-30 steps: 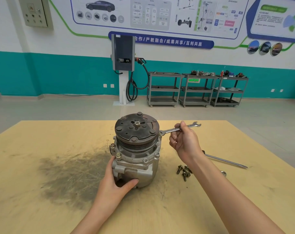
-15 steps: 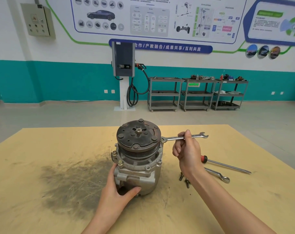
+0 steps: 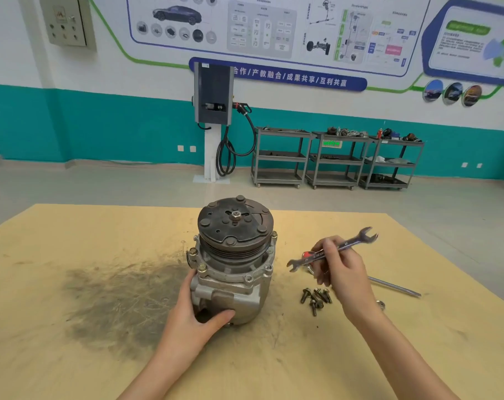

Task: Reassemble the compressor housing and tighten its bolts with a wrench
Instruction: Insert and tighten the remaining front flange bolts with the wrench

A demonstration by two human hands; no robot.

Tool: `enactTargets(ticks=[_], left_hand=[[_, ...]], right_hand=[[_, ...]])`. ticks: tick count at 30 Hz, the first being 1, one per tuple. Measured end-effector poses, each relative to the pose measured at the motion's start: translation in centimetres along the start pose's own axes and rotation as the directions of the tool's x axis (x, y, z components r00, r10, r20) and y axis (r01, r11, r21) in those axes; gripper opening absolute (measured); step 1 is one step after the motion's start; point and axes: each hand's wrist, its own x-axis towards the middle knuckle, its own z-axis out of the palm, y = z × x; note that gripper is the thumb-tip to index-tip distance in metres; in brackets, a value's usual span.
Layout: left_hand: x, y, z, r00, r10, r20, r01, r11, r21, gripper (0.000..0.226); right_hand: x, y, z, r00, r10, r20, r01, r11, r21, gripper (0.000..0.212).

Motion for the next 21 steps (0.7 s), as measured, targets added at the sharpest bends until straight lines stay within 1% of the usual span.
enactTargets(ticks=[1, 3, 4, 5, 6, 7, 10, 12, 13, 14, 15, 18, 20, 21], left_hand=[[0.0, -0.1, 0.0, 1.0, -0.001, -0.001, 0.001, 1.0, 0.001, 0.1], [0.0, -0.2, 0.1, 1.0, 0.0, -0.002, 0.0, 1.0, 0.005, 0.101], [-0.1, -0.3, 0.1, 1.0, 0.001, -0.002, -0.001, 1.0, 0.006, 0.1], [-0.1, -0.3, 0.1, 1.0, 0.001, 0.0, -0.001, 1.0, 0.008, 0.099], [-0.1, -0.4, 0.1, 1.0, 0.001, 0.001, -0.001, 1.0, 0.011, 0.1], [-0.1, -0.4, 0.1, 1.0, -0.001, 0.002, 0.001, 1.0, 0.012, 0.101], [-0.1, -0.3, 0.1, 1.0, -0.006, -0.006, 0.006, 1.0, 0.004, 0.103], [0.0, -0.2, 0.1, 1.0, -0.004, -0.01, 0.004, 1.0, -0.001, 0.104], [0.0, -0.1, 0.1, 1.0, -0.006, -0.008, 0.006, 1.0, 0.002, 0.104], [0.0, 0.0, 0.2, 1.0, -0.005, -0.007, 0.005, 1.0, 0.009, 0.104], [-0.1, 0.0, 0.2, 1.0, 0.0, -0.008, 0.0, 1.0, 0.019, 0.103], [-0.2, 0.1, 0.2, 1.0, 0.001, -0.01, 0.0, 0.999, 0.036, 0.1], [-0.2, 0.2, 0.2, 1.0, -0.002, -0.005, 0.002, 0.999, 0.033, 0.099], [-0.2, 0.3, 0.2, 1.0, -0.001, -0.004, 0.001, 0.999, 0.033, 0.099]], right_hand=[[-1.0, 0.5, -0.2, 0.997, -0.025, 0.074, 0.034, 0.991, -0.126, 0.026], [-2.7, 1.2, -0.3, 0.974, -0.057, 0.218, 0.121, 0.948, -0.295, 0.021], [-3.4, 1.8, -0.4, 0.953, -0.069, 0.295, 0.19, 0.895, -0.404, 0.022], [-4.0, 2.4, -0.4, 0.924, -0.086, 0.373, 0.291, 0.792, -0.536, 0.026], [-4.4, 2.9, -0.2, 0.894, -0.083, 0.441, 0.381, 0.66, -0.648, 0.03], [-4.8, 3.2, -0.1, 0.874, -0.096, 0.477, 0.44, 0.571, -0.693, 0.032], [-5.3, 3.2, 0.4, 0.813, -0.132, 0.566, 0.557, 0.457, -0.693, 0.032], [-5.5, 3.1, 0.8, 0.775, -0.136, 0.618, 0.616, 0.385, -0.687, 0.044], [-5.5, 3.4, 0.9, 0.769, -0.124, 0.627, 0.625, 0.35, -0.697, 0.047], [-5.4, 3.7, 1.0, 0.766, -0.143, 0.627, 0.637, 0.302, -0.709, 0.048], [-5.5, 4.1, 1.2, 0.761, -0.162, 0.628, 0.645, 0.28, -0.711, 0.049], [-5.9, 4.8, 1.7, 0.751, -0.173, 0.637, 0.657, 0.289, -0.696, 0.046], [-5.9, 5.1, 1.6, 0.742, -0.142, 0.655, 0.665, 0.283, -0.692, 0.041], [-5.8, 5.2, 1.5, 0.75, -0.116, 0.651, 0.653, 0.286, -0.701, 0.041]])
